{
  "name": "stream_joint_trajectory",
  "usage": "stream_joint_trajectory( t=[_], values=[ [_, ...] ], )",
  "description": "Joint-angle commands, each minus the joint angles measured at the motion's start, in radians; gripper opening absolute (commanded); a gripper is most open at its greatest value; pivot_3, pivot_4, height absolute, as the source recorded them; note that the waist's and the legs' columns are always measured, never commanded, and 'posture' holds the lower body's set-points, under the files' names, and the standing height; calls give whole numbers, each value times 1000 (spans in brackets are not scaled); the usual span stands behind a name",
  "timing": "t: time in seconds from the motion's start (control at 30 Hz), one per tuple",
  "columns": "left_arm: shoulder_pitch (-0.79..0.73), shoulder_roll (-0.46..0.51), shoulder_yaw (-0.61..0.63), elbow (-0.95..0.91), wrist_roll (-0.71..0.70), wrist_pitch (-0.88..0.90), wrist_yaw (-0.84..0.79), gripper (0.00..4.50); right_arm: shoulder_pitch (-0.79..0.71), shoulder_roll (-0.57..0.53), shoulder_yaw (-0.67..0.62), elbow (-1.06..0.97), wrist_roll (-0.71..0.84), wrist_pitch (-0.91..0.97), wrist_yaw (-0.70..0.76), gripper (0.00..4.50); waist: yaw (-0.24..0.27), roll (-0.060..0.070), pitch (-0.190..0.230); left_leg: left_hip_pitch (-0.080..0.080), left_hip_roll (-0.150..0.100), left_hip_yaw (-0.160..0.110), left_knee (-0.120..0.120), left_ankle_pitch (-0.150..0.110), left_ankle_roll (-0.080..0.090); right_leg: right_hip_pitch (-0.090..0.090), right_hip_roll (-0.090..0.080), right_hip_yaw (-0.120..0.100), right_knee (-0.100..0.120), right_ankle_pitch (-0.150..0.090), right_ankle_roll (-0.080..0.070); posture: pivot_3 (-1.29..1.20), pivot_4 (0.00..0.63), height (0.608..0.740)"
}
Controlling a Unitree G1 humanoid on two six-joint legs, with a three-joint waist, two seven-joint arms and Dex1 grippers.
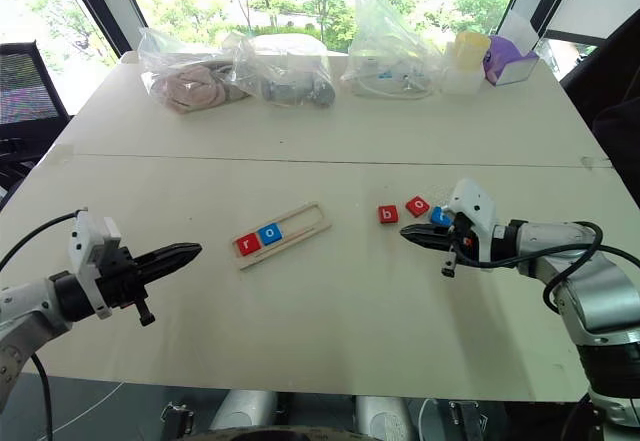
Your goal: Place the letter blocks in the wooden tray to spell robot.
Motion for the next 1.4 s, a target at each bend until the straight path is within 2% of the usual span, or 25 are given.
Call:
stream_joint_trajectory(
  t=[0.03,0.8,1.1,1.2,1.3,1.33,1.4],
  values=[
    [-7,13,1,-19,-5,-8,-15,65,20,-26,-33,-61,26,5,16,0,1,0,0,0,0,0,0,0,0,0,0,0,0,0,0,0,150,740],
    [2,26,-13,-13,17,50,18,65,3,-14,-8,-61,21,-5,-10,0,1,0,0,0,0,0,1,0,0,0,0,0,0,0,0,0,150,740],
    [-21,17,-44,13,66,34,29,65,-1,-10,5,-56,16,-17,-11,0,1,0,0,0,0,1,1,0,0,0,0,0,0,1,0,0,150,740],
    [-45,20,-70,52,88,10,8,915,-7,-8,9,-55,16,-17,-13,0,1,0,0,0,0,1,1,0,0,0,0,0,1,1,0,0,150,740],
    [-79,29,-125,113,151,-47,-28,2405,-15,-6,16,-60,17,-17,-15,0,1,0,0,0,0,1,3,0,0,0,0,0,2,1,0,0,150,740],
    [-88,31,-144,134,167,-63,-43,2781,-18,-4,19,-64,18,-16,-16,0,1,0,0,0,0,2,3,0,0,0,1,0,2,1,0,0,150,740],
    [-112,30,-184,176,194,-89,-70,3898,-22,4,26,-76,23,-11,-22,0,1,0,0,0,0,3,4,0,0,0,1,0,3,1,0,0,150,740]
  ],
)
